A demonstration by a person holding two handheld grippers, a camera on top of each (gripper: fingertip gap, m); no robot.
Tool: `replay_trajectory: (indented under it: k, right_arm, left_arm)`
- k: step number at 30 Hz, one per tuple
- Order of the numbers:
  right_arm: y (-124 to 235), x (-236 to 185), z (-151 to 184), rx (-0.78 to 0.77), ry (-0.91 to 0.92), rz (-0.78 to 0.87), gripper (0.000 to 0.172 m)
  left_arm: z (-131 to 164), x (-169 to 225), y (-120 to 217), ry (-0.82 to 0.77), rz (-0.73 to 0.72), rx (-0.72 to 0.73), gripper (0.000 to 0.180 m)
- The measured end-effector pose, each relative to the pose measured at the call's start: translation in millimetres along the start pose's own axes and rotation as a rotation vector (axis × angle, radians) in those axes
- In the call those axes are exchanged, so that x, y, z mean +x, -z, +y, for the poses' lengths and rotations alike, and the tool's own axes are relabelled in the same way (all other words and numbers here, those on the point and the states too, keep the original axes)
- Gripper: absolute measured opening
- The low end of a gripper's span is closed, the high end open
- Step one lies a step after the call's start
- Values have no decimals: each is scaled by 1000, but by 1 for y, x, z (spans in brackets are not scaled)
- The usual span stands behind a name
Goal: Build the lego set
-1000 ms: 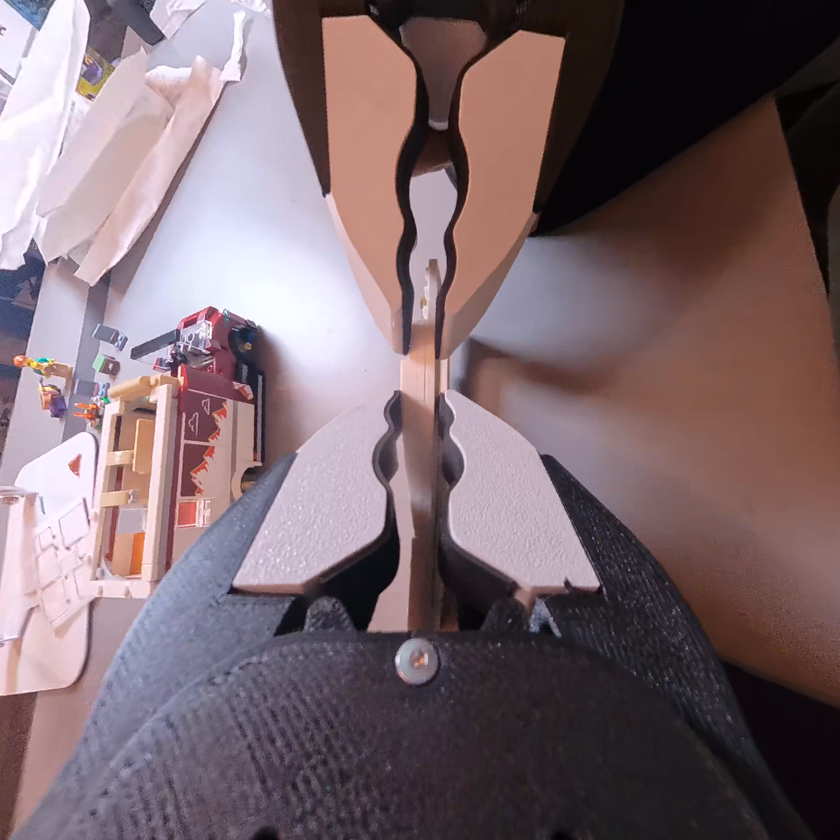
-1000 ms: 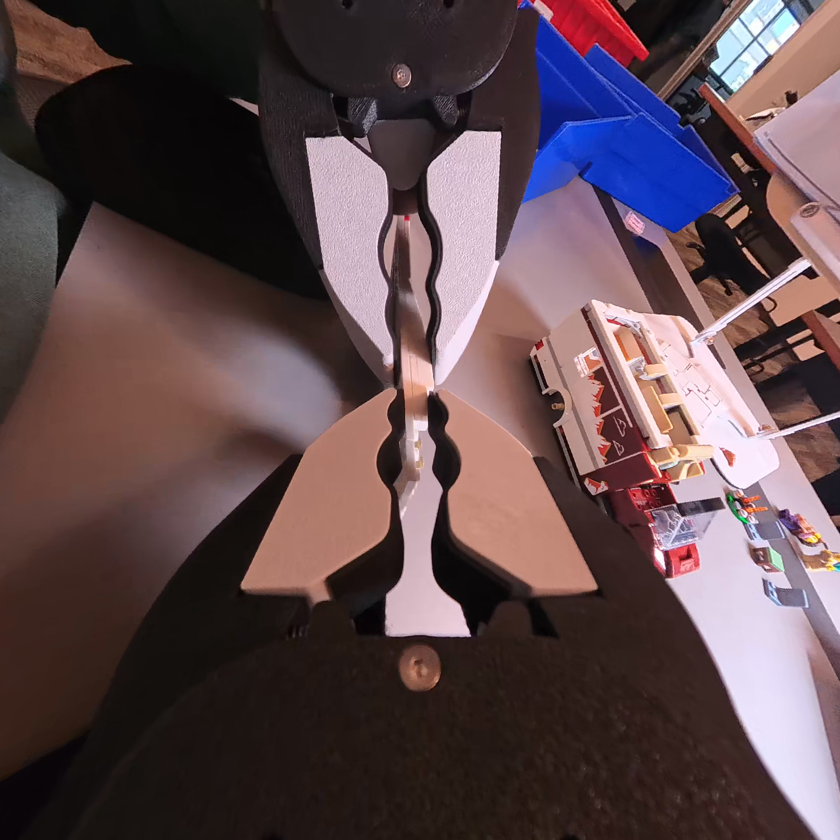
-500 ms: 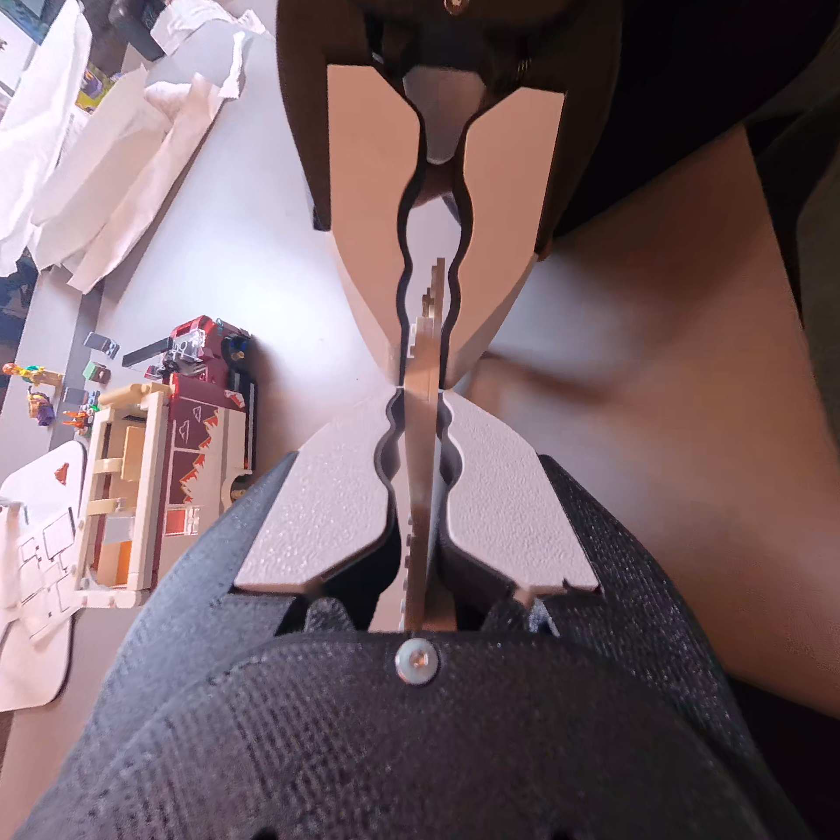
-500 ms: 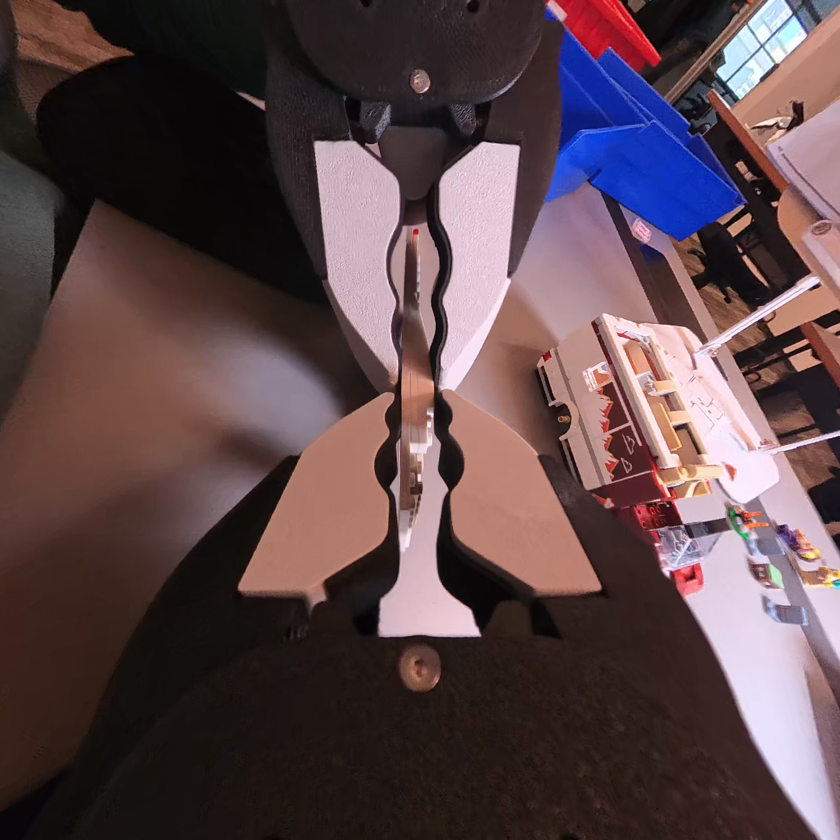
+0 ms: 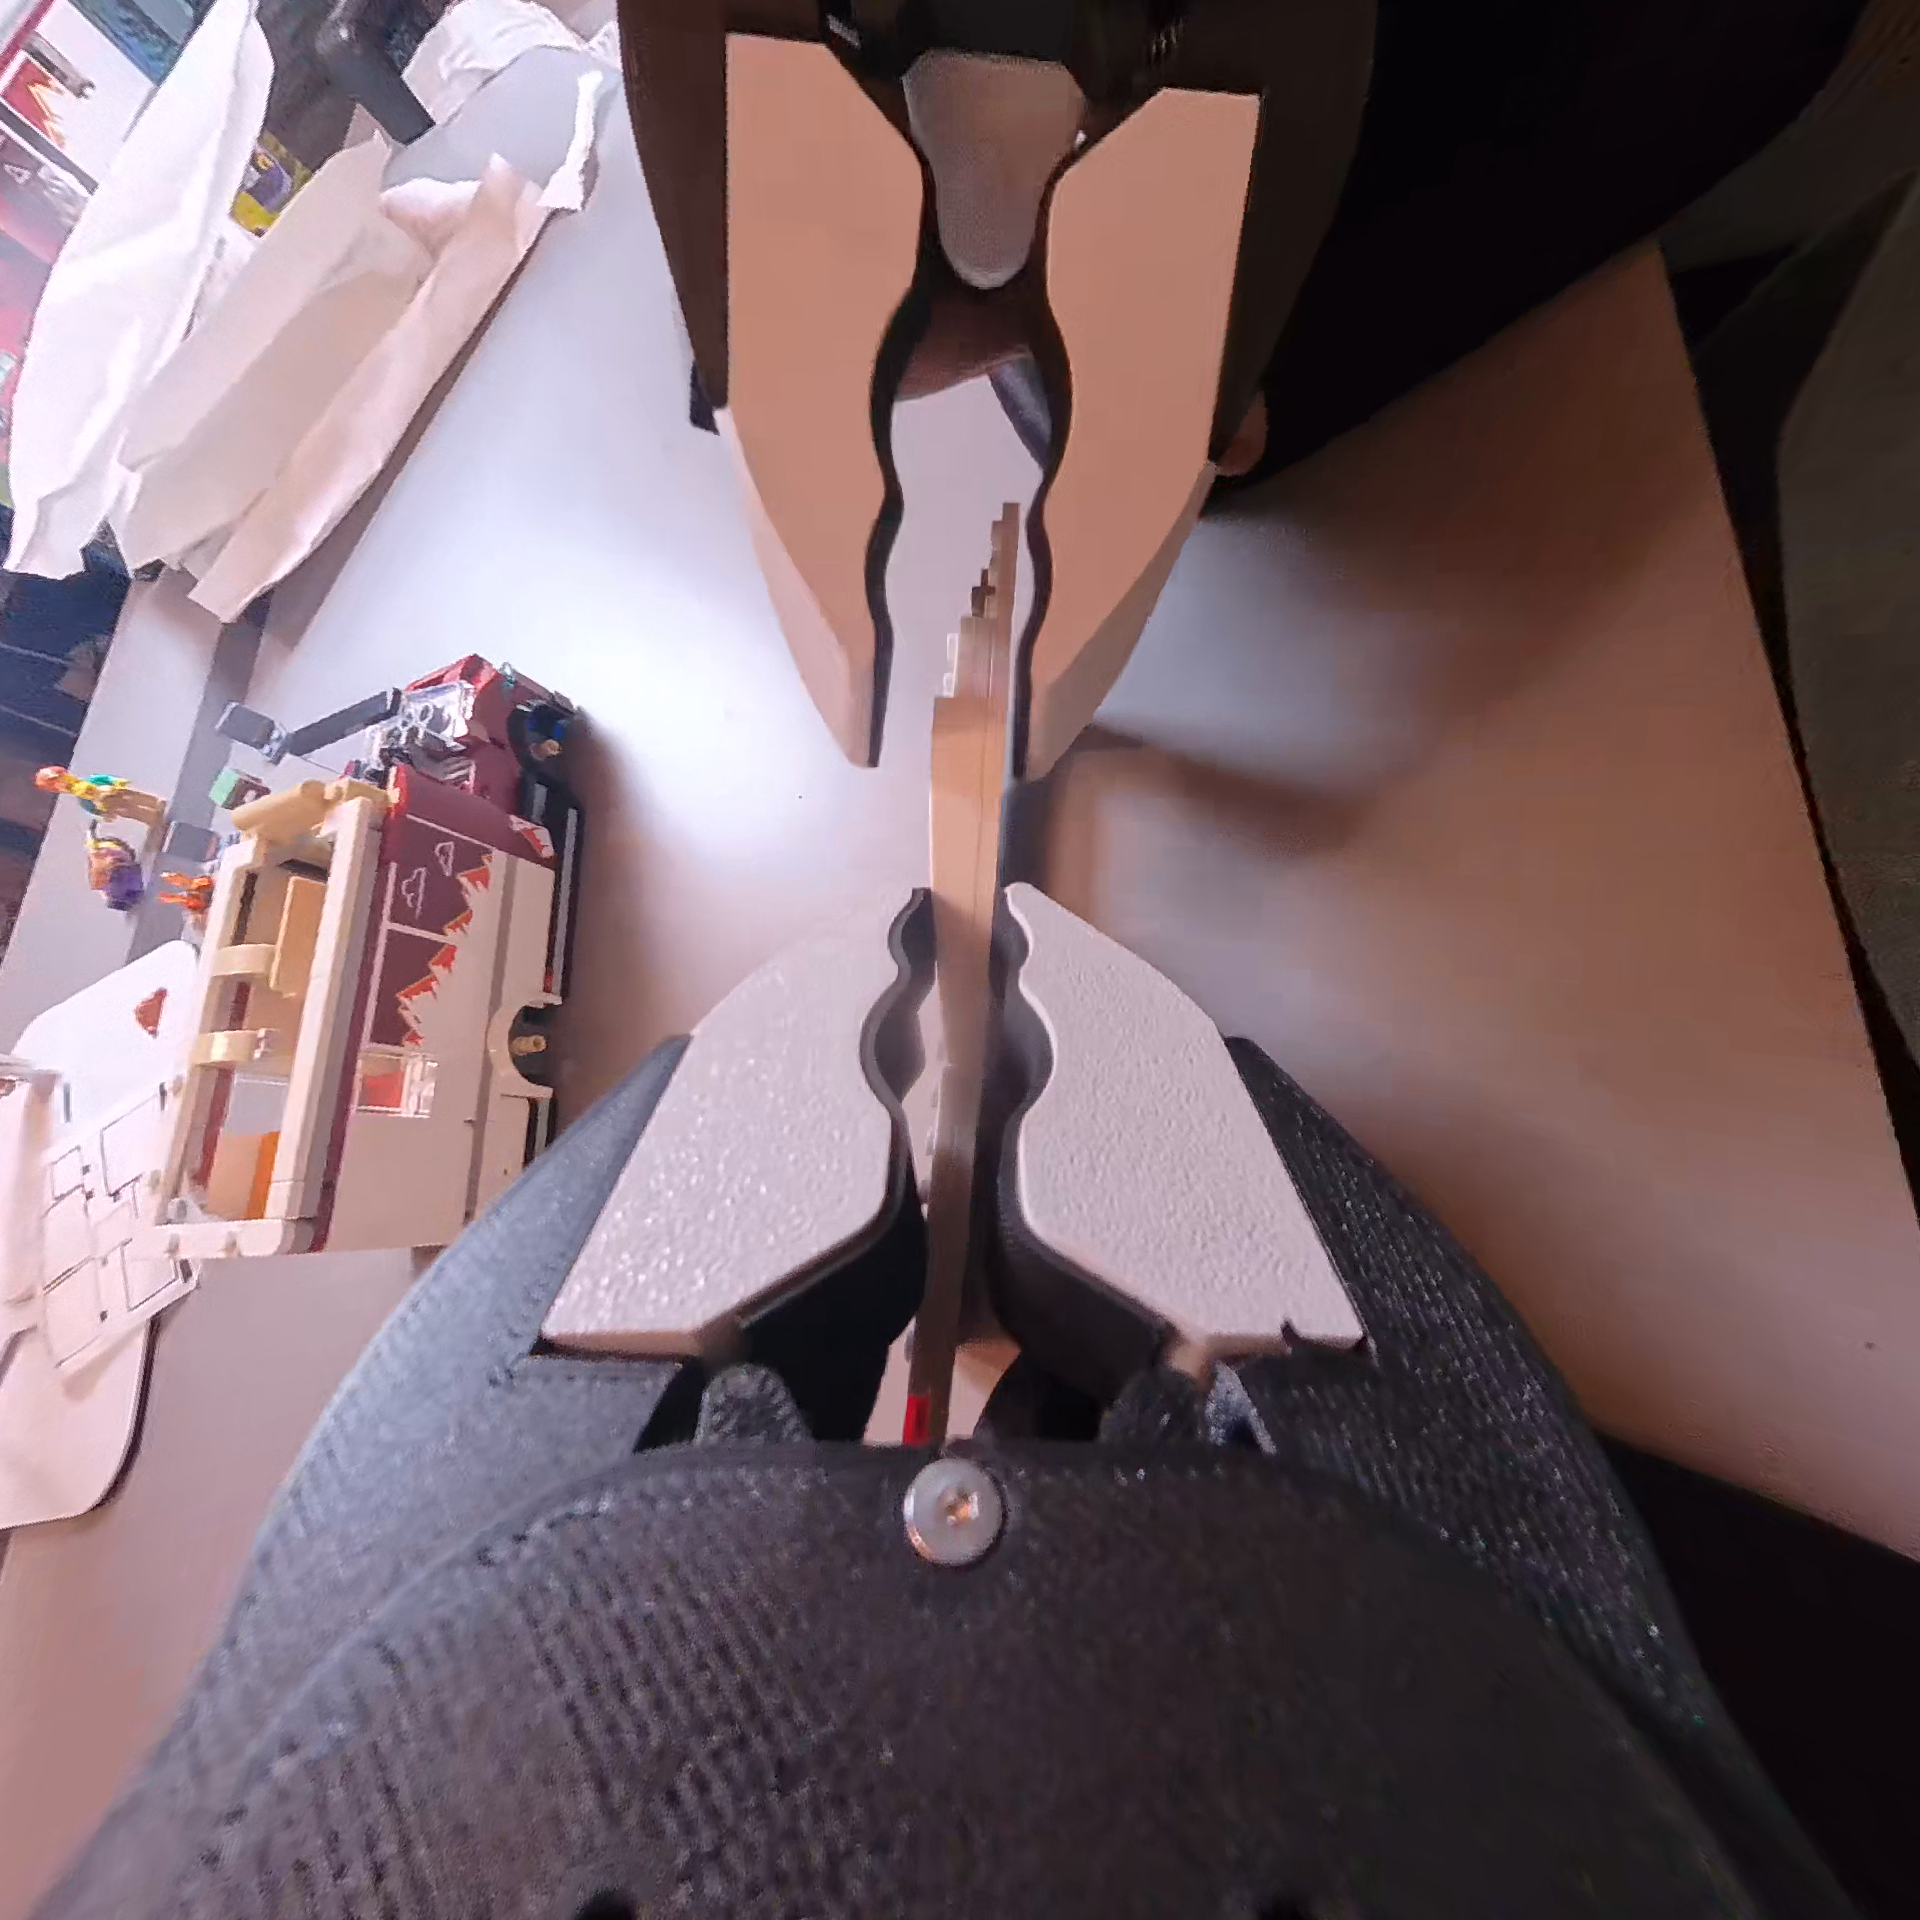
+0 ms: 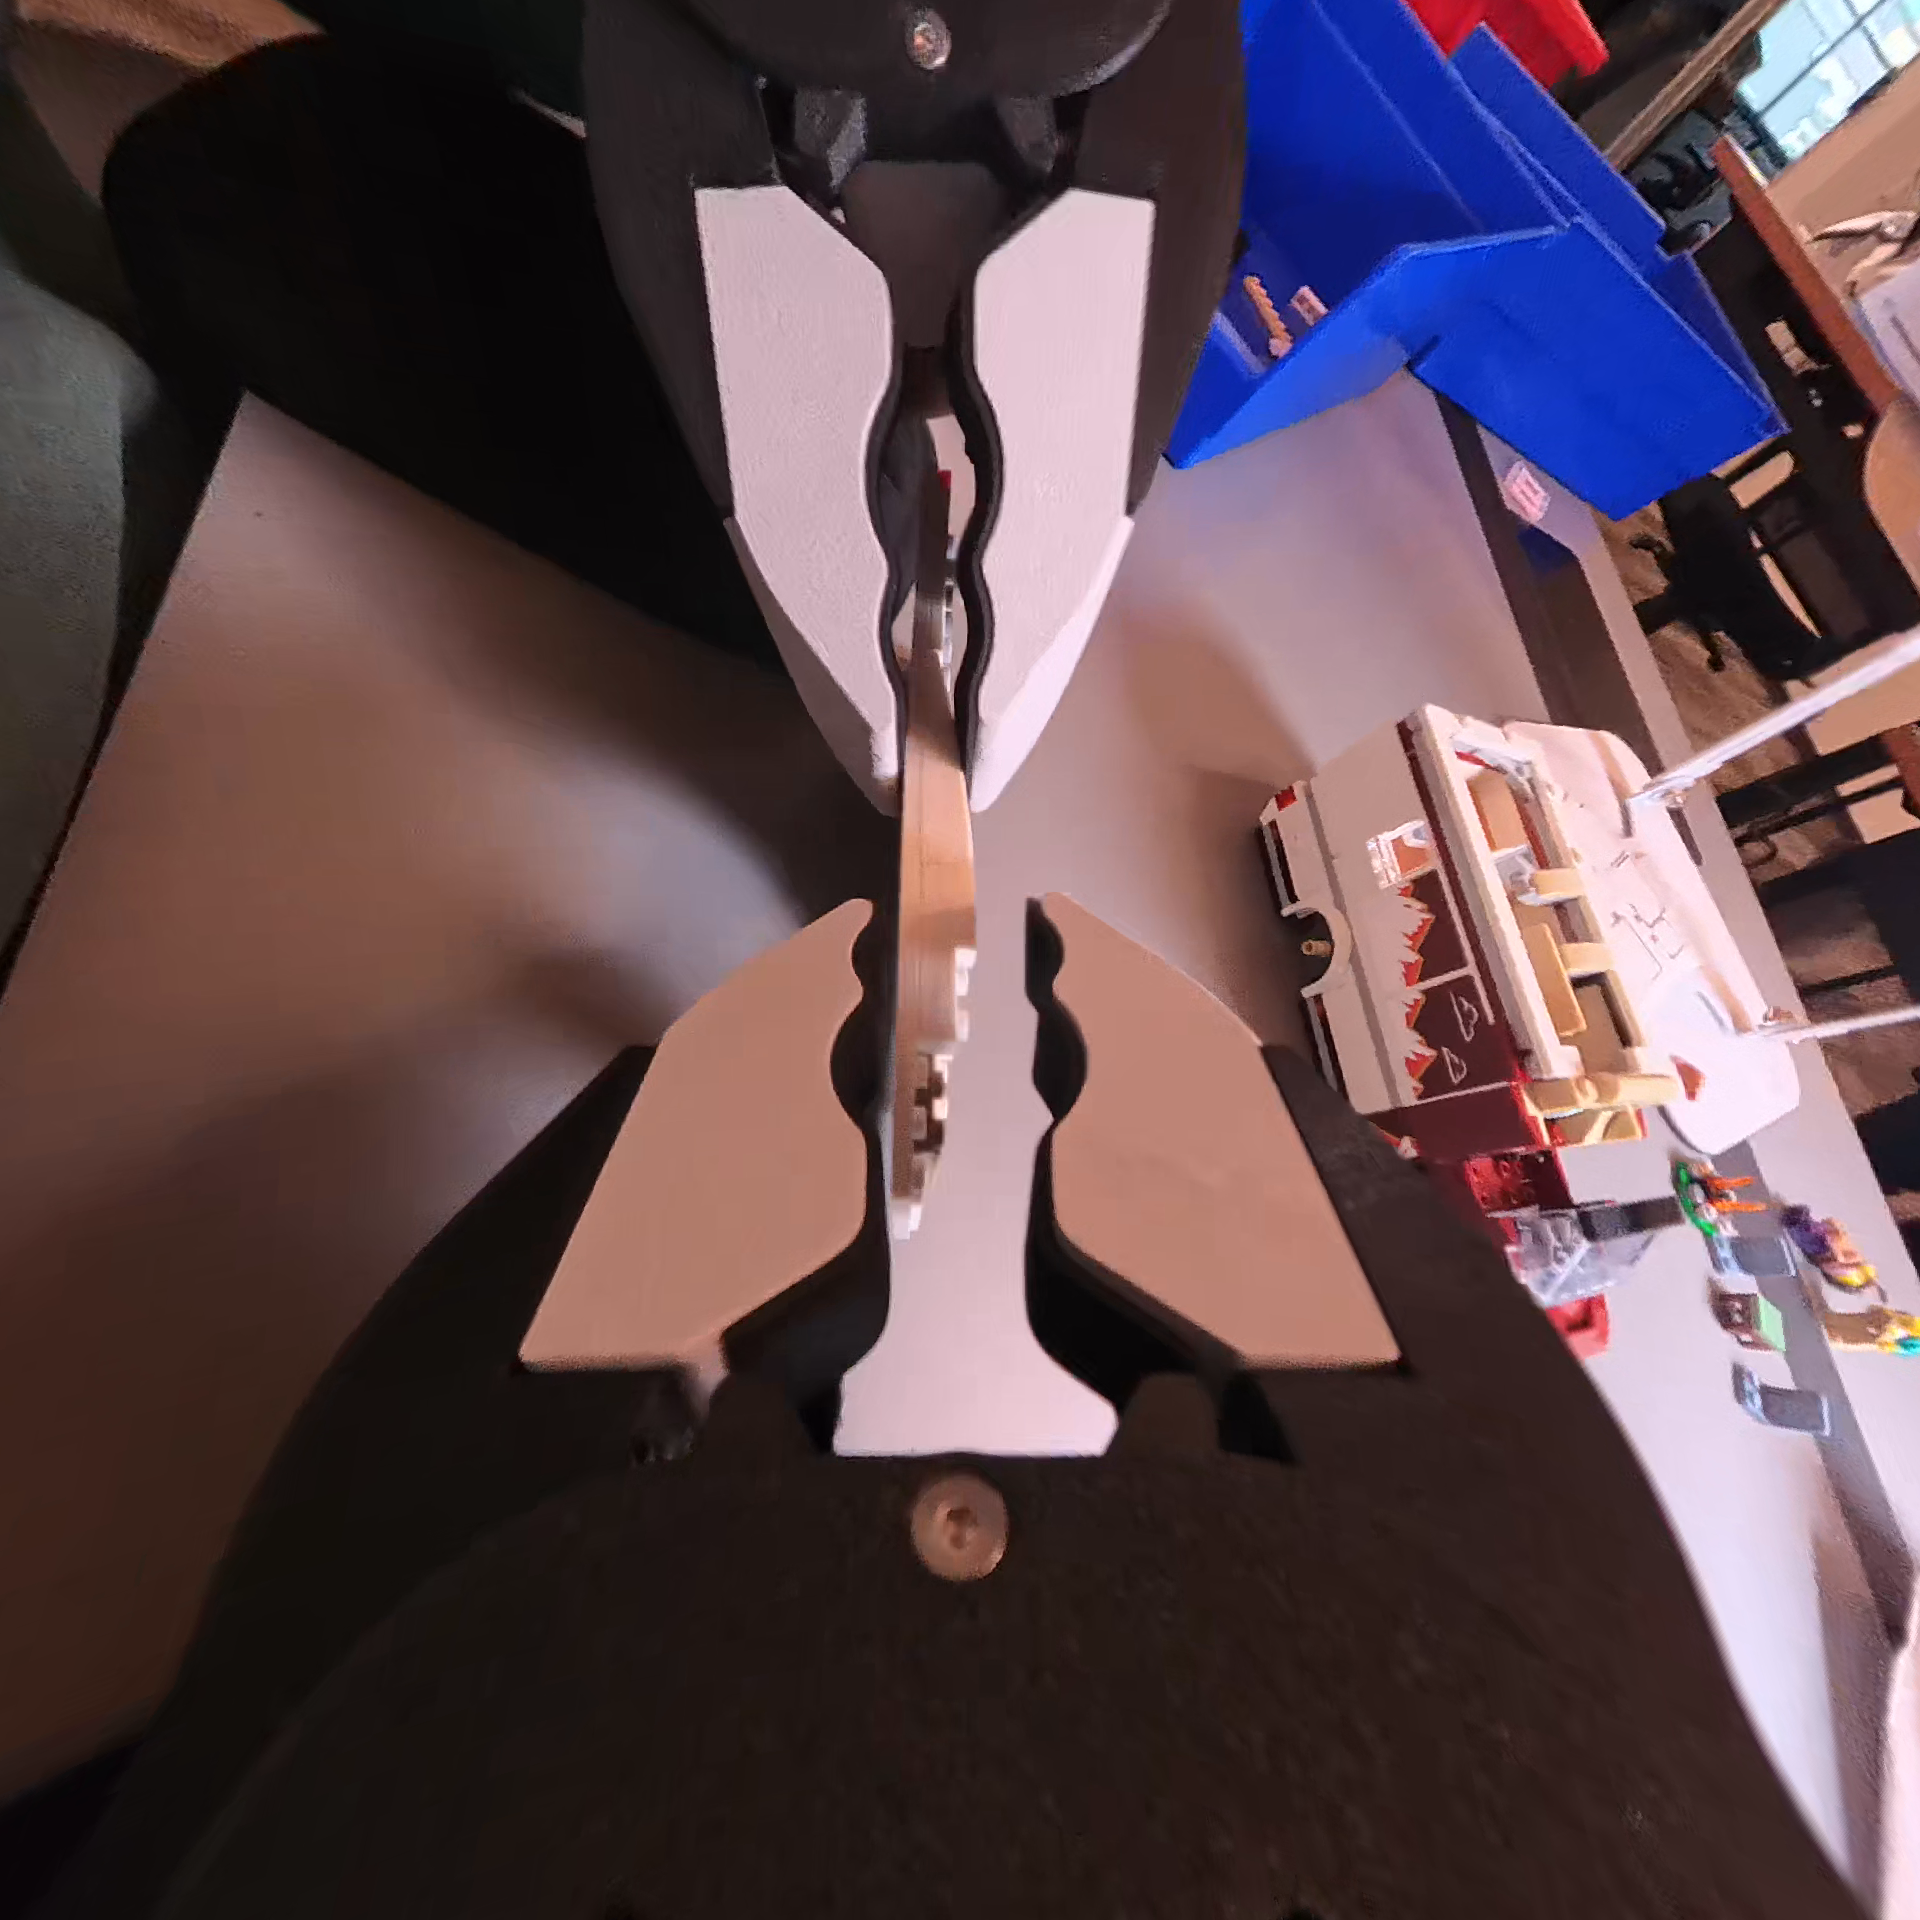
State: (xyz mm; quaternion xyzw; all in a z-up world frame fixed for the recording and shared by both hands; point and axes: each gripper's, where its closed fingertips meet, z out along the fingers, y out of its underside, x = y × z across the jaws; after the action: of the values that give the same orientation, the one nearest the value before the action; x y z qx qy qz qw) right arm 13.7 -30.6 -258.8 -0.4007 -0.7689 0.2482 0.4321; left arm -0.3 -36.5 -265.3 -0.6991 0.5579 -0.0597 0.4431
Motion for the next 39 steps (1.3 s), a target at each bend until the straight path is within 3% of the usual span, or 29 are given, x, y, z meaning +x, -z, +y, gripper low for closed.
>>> replay_trajectory:
  k: [3,9,17,20,22,27,31,34,39]
  right_arm:
    - [-4,-1,-3,3,36,-9,13]
    - [-3,0,-5,30,-16,-10,13]
    - [-1,1,-1,23,-43,23,13]
    - [10,8,8,17,-162,2,33]
    - [18,13,11,44,-201,18,30]
    - [18,10,18,-16,-47,94,11]
    - [14,6,26,-43,15,96,9]
    - [9,7,34,-62,108,113,10]
    - [2,18,46,-79,216,100,10]
  left_arm:
    - [-3,-2,0,7,-1,19,11]
    - [0,-6,5,-17,-56,28,17]
    - [4,-4,2,-45,-67,24,10]
    - [8,-15,3,-91,-147,18,10]
    - [8,-17,4,-127,-179,22,10]
    - [8,-18,-1,-164,-206,26,9]
    - [12,-10,-5,-110,-142,27,10]
    - [17,-12,-2,-38,-100,25,25]
    - [35,-28,9,231,23,41,51]
